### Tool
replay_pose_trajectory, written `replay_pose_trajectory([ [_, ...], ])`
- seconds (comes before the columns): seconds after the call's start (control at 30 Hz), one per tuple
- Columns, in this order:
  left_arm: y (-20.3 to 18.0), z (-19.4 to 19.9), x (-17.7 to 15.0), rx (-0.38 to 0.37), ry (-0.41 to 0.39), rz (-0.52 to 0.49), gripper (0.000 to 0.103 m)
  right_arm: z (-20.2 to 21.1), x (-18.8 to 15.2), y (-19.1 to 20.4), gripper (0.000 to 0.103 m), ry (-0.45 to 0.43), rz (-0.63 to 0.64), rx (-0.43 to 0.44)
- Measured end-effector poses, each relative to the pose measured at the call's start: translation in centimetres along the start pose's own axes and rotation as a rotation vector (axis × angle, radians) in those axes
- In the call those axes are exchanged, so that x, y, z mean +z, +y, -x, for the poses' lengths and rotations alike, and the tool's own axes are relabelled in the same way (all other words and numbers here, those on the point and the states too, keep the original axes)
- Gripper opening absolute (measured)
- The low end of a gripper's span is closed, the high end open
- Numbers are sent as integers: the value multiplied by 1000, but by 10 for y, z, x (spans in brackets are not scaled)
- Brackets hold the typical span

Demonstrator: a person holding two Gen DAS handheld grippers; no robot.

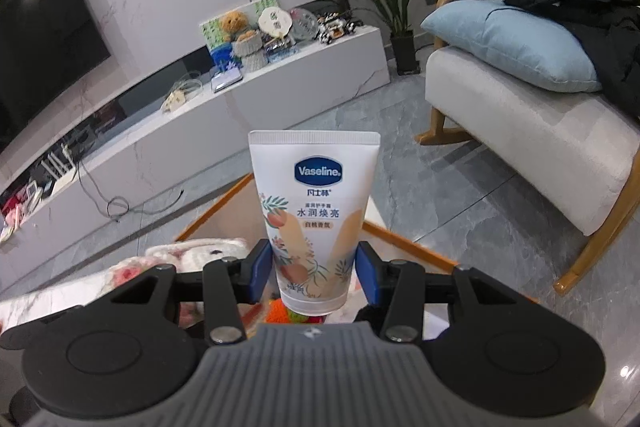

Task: Organize objects
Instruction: 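Lift and carry bunny plush and Vaseline tube over the orange box, then open left tool to drop bunny plush while right tool drops Vaseline tube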

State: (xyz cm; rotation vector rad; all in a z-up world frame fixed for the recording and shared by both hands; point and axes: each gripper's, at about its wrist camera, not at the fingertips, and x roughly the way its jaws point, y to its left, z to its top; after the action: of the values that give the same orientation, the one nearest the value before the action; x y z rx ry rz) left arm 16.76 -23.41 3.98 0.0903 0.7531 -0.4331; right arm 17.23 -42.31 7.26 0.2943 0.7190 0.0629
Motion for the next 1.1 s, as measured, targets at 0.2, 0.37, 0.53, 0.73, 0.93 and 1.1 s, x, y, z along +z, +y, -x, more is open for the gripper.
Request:
replay_pose_trajectory([
  [0.2, 1, -14, -2, 15, 61, -22, 68, -23, -7, 4, 48, 124, 39, 43],
  [0.37, 5, -28, -2, 41, 143, -53, 68, -40, -14, 2, 48, 208, 46, 48],
  [0.53, 8, -34, -5, 48, 166, -60, 69, -61, -21, 4, 48, 277, 58, 45],
  [0.73, 8, -40, -7, 67, 175, -91, 69, -76, -29, 10, 48, 322, 63, 41],
  [0.93, 1, -48, -10, 107, 182, -170, 75, -87, -31, 9, 48, 337, 55, 36],
  [1.1, -11, -57, -14, 168, 199, -261, 77, -89, -34, 16, 48, 329, 66, 22],
])
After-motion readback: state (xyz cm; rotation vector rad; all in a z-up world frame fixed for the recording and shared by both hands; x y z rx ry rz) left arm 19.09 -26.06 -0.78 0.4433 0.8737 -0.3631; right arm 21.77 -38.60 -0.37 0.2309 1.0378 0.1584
